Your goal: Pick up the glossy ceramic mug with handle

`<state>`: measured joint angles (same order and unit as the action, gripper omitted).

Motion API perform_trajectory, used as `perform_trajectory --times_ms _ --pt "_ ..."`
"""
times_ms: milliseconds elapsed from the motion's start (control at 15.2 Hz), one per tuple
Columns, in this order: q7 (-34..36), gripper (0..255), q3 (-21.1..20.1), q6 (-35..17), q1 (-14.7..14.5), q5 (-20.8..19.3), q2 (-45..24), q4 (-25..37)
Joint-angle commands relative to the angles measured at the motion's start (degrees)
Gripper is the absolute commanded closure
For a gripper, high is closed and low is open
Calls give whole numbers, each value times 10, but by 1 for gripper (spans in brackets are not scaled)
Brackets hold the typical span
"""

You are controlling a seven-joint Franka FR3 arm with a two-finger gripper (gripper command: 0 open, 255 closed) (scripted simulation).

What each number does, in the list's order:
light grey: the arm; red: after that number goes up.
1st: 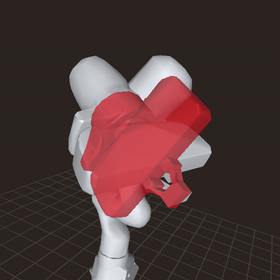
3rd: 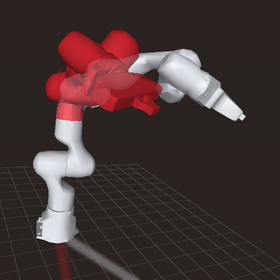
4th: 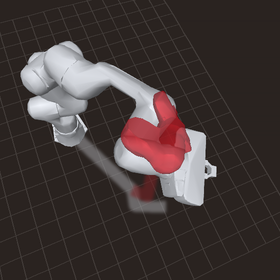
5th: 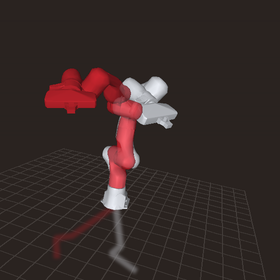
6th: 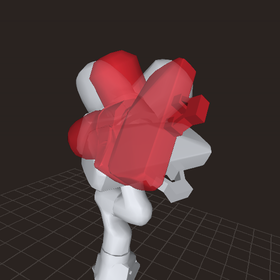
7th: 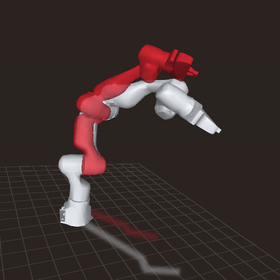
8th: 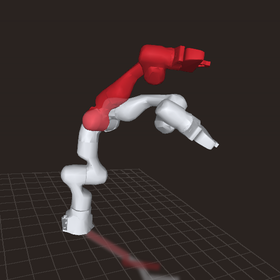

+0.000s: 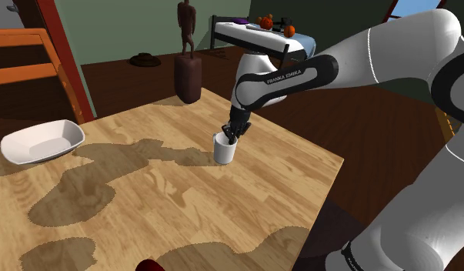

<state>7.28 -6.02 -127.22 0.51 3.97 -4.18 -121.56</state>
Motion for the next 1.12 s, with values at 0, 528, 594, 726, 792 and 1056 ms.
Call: perform_trajectory --times_ms 0,528,594,726,792,1056 --pt "0 255 0 0 0 0 0 0" --pt "1 255 0 29 1 0 13 16" --pt "1 255 0 36 1 0 16 20" --pt "1 255 1 51 1 0 23 29" --pt "2 255 1 59 1 1 25 33" --pt "3 255 1 88 1 1 36 53"
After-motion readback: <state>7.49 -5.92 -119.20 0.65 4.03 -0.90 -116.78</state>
